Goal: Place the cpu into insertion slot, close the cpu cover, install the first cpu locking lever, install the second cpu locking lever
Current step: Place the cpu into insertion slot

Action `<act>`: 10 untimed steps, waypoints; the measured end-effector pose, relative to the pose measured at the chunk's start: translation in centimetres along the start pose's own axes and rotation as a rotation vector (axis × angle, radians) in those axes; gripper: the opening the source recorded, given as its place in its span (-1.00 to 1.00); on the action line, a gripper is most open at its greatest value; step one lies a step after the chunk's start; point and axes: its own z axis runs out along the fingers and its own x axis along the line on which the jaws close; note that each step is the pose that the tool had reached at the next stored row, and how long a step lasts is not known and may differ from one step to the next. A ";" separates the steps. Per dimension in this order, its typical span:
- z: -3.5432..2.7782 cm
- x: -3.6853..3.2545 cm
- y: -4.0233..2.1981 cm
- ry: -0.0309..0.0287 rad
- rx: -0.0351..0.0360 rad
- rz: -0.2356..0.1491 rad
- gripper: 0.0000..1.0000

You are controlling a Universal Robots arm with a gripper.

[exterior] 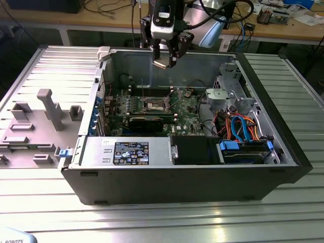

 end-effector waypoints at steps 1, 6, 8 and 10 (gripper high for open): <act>0.00 0.00 0.00 0.0000 0.0000 0.000 0.08; 0.15 0.02 -0.03 -0.0059 -0.0015 0.067 0.08; 0.27 0.02 -0.04 -0.0094 -0.0022 0.108 0.08; 0.43 0.02 -0.06 -0.0125 -0.0027 0.147 0.08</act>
